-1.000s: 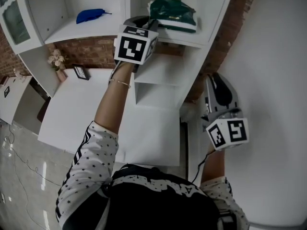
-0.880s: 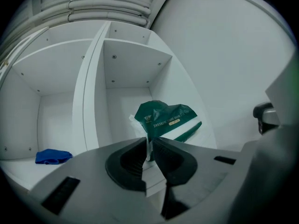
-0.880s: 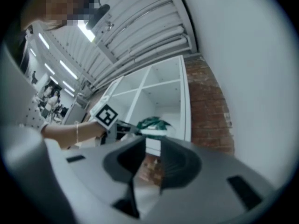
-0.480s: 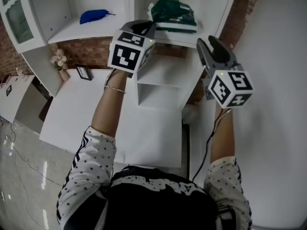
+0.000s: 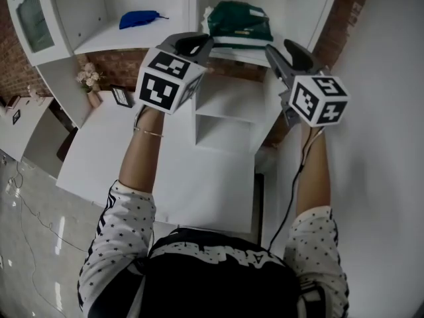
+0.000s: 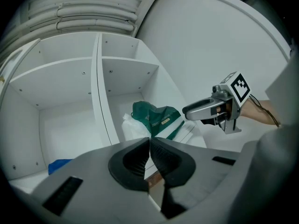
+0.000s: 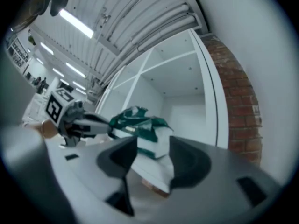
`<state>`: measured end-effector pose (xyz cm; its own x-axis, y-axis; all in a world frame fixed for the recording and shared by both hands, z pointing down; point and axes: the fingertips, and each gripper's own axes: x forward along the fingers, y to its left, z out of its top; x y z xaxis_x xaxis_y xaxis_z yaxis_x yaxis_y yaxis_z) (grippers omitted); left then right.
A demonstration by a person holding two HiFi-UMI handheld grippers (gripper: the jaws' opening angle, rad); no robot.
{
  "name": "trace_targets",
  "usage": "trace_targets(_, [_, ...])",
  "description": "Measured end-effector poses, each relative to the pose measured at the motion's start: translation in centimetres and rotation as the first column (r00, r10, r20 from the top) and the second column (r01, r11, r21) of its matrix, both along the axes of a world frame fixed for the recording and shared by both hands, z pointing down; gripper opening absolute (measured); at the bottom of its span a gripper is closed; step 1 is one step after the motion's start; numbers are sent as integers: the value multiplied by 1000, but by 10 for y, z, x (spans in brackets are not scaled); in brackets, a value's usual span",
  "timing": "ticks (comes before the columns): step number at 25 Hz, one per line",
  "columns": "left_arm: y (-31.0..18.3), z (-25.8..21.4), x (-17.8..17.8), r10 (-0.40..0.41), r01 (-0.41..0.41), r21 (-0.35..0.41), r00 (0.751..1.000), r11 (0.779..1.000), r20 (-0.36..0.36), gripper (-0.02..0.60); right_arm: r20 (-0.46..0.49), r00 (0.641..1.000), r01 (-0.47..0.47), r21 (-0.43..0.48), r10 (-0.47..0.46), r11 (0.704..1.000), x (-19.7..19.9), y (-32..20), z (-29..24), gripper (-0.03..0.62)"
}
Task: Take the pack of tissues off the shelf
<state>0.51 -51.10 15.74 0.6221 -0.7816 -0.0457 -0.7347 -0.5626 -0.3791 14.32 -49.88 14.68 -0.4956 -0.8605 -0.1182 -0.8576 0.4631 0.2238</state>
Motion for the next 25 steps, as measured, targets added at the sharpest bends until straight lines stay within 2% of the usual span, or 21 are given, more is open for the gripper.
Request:
trace_targets(11, [13,5,-12,-23,23,-3,1000,1000,14,41,-3,997,82,-19,-82,996,-19,-16,3,212])
trace_targets(15, [14,9,-15,-39,39,-4,999,999,10,40,-10,995,103,-15,-103,995,-26,-13,7,175])
trace_targets(25, [26,16,-15,-84,85,41,996,996,-26,40,-29,998,59,40,-58,997,-27,13,19,115])
